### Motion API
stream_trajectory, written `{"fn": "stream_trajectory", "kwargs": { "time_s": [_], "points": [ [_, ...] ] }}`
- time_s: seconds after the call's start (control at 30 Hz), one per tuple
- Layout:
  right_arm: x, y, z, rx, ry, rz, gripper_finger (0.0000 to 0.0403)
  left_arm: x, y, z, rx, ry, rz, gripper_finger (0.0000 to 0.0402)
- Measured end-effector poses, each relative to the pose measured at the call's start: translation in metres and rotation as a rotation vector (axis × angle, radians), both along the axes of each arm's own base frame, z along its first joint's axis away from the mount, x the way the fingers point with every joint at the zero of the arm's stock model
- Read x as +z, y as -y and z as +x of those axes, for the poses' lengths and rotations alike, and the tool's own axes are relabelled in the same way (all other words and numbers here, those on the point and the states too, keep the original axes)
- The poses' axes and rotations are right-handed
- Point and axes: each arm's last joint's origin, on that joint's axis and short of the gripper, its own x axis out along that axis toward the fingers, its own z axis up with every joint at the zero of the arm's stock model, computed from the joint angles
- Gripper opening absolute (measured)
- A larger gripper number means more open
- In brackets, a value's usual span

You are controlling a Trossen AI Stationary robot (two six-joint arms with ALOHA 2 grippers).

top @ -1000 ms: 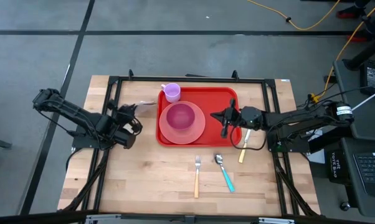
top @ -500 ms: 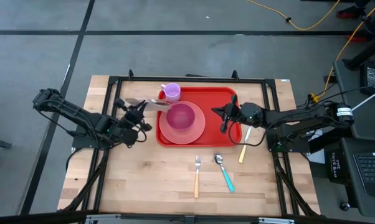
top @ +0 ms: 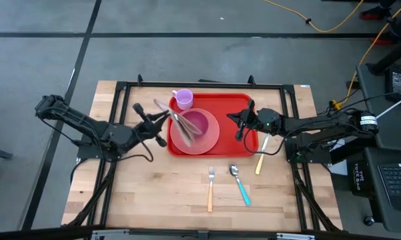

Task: Set up tray
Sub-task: Put the brown table napkin on the red tray to the right of the pink plate

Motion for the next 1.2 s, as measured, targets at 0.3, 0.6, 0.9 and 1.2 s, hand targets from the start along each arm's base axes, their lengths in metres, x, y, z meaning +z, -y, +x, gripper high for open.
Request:
{"fn": "stream_trajectory", "kwargs": {
  "time_s": [0.3,0.6,0.9,1.2],
  "points": [
    [0.005,0.0,0.001,0.005,0.042,-0.029,0.0009,0.001,0.004,0.004,-0.201,0.015,-0.024,0.0007],
    [0.016,-0.003,0.004,0.138,0.154,-0.049,0.0011,-0.005,-0.007,0.012,-0.155,0.006,-0.039,0.0008],
    [0.022,-0.005,0.006,0.224,0.2,-0.045,0.0068,-0.009,-0.015,0.021,-0.211,-0.026,-0.034,0.0008],
    [0.052,-0.009,0.021,0.385,0.209,0.029,0.0179,-0.006,-0.014,0.022,-0.242,-0.012,-0.014,0.0008]
  ]
}}
